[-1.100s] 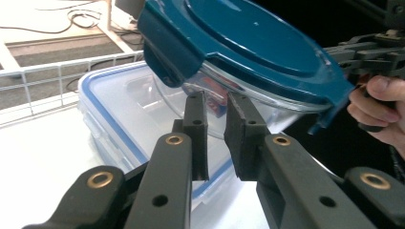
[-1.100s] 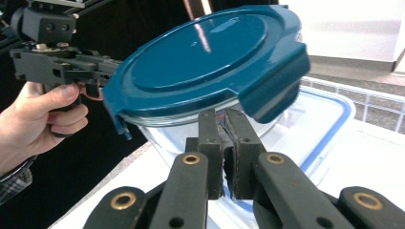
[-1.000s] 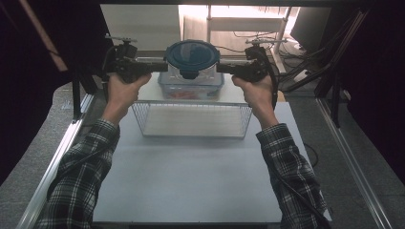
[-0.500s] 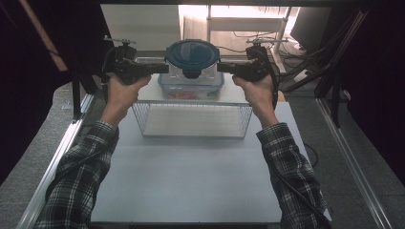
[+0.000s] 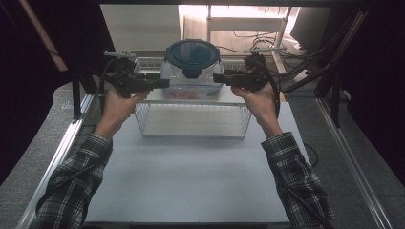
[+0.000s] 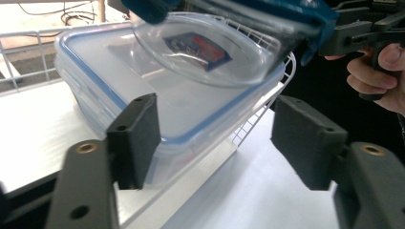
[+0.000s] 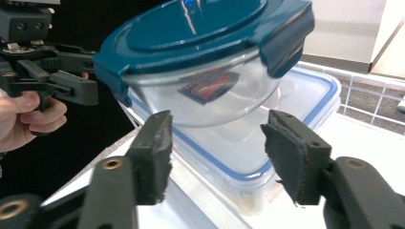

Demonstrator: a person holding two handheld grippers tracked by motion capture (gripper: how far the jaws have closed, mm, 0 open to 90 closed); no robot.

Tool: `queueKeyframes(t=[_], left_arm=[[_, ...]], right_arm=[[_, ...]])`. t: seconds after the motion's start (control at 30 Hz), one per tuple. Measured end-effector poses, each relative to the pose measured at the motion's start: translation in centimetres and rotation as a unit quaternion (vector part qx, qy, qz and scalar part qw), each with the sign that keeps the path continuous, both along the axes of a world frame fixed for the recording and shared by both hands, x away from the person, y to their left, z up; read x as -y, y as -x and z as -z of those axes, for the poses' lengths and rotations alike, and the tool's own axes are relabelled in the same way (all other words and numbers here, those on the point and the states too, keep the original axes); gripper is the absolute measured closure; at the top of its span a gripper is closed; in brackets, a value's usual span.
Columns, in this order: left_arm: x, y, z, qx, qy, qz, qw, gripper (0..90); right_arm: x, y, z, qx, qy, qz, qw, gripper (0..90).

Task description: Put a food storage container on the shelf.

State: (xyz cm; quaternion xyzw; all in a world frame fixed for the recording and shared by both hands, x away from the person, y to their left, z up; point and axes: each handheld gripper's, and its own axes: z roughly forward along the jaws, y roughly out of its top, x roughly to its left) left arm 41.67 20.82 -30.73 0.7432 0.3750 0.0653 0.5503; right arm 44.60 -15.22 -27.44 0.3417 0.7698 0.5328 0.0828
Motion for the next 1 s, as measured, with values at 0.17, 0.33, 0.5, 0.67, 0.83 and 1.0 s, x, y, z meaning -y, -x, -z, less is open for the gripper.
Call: queueKeyframes(t=[0.17,0.33,0.5,0.67,0.83,1.0], left_arm=[[0.3,0.9,0.6,0.007,-0.016,-0.002,0.9998,22.6],[0.6,1.9,1.1,0.013,-0.023,0.003,0.9996,15.8],[0.7,2.8,1.7,0.015,-0.029,0.006,0.9994,11.4],[0.9,3.7,2.2,0.016,-0.031,0.013,0.9993,8.6],[1.0,4.7,2.6,0.016,-0.031,0.019,0.9992,7.7],[1.1,5.6,3.2,0.02,-0.043,0.023,0.9986,6.9]], right_arm=[[-0.2,0.5,0.5,0.006,0.014,-0.003,0.9999,32.0],[-0.4,1.2,0.9,0.017,0.022,-0.002,0.9996,25.2],[-0.6,1.9,1.1,0.029,0.035,-0.003,0.999,19.1],[-0.9,2.8,1.4,0.036,0.048,-0.008,0.9981,15.2],[-1.0,3.6,1.7,0.041,0.06,-0.014,0.9972,12.4],[-0.9,4.3,2.1,0.05,0.078,-0.015,0.9956,9.6]])
